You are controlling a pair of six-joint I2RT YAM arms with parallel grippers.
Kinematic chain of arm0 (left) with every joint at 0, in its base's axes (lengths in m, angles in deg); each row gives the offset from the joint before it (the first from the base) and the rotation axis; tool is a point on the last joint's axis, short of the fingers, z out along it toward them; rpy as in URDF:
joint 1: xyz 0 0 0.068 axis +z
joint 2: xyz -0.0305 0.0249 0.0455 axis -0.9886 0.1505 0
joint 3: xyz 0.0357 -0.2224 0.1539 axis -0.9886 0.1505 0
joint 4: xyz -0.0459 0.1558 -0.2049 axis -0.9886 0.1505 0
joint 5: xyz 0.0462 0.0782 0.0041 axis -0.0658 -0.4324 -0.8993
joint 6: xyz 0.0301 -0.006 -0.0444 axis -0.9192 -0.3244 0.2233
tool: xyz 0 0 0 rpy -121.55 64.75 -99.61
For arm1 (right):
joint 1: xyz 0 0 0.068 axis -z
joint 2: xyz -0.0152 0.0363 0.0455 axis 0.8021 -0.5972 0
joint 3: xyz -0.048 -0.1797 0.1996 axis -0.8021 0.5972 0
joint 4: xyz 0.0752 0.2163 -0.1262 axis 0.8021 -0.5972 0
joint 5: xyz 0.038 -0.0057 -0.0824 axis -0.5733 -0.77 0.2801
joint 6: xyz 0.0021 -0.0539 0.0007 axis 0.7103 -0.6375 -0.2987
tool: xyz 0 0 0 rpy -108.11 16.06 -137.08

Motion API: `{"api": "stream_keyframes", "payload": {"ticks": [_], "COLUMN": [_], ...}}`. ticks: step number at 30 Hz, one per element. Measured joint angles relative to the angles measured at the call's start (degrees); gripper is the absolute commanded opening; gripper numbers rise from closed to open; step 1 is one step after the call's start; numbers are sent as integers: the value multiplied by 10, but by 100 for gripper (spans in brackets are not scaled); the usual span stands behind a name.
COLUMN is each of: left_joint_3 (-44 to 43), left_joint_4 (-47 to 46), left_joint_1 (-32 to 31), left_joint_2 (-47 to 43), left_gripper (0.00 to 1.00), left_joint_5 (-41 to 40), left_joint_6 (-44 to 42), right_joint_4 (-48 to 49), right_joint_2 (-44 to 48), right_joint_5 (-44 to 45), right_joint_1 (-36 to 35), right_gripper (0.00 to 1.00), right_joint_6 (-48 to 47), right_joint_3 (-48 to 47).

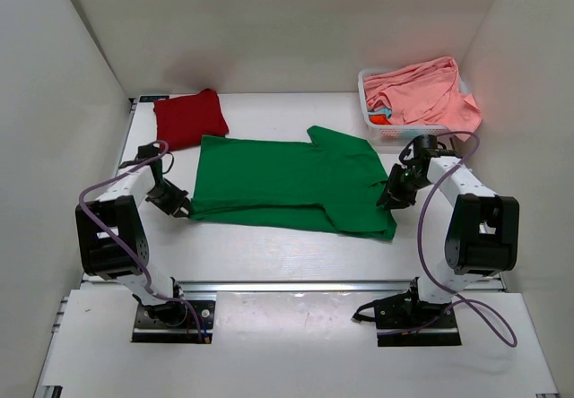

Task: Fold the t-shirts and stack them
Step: Fold the flattened tshirt in 1/3 of the way

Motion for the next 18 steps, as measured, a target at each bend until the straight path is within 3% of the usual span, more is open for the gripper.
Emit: {"api": "stream_keyframes", "payload": {"ticks": [11, 18], "left_joint_3": [-80, -54], "left_joint_4": [-64, -78], "left_joint_1": [8, 3], "left_joint_2": [36, 38], "left_gripper": [36, 38], "left_joint_5": [27, 48], "left_joint_6": [9, 21], "right_joint_4": [8, 15], "right_joint_2": [19, 27], "right_joint_5": [-12, -15], "right_joint_1": [-8, -12], "right_gripper": [25, 25], "right_joint_6": [1, 3], "right_joint_3": [32, 36]}}
